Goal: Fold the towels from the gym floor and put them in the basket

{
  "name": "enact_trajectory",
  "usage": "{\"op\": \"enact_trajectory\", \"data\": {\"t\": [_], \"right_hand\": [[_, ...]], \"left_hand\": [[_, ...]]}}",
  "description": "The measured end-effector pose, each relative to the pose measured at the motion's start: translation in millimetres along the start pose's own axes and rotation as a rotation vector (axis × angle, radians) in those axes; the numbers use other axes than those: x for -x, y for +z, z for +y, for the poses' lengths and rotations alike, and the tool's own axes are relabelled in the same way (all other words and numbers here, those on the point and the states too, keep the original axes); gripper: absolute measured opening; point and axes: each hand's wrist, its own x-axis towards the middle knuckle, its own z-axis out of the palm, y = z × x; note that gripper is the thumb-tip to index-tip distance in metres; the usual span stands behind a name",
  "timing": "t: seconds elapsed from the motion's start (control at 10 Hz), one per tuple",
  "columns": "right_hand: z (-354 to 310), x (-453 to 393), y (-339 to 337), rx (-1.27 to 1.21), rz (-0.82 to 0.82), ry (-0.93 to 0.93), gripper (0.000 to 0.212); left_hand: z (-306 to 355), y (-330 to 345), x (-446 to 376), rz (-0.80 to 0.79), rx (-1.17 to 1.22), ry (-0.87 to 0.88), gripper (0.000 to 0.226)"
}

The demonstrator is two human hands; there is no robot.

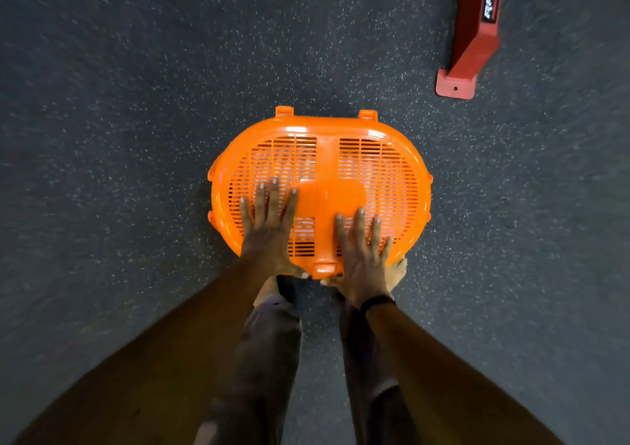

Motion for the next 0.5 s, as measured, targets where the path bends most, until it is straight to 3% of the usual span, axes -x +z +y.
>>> {"op": "enact_trajectory", "data": {"t": [0.3, 0.5], "right_hand": [[3.3, -4.0, 19.9, 0.074, 0.061, 0.034, 0.138], [0.9, -2.4, 7.1, 0.078, 0.009, -0.018, 0.145]], "left_hand": [[-1.1, 14.9, -2.2, 0.007, -0.03, 0.012, 0.163], [-2.8, -5.4, 0.1, -0.075, -0.025, -0.009, 0.152]]}}
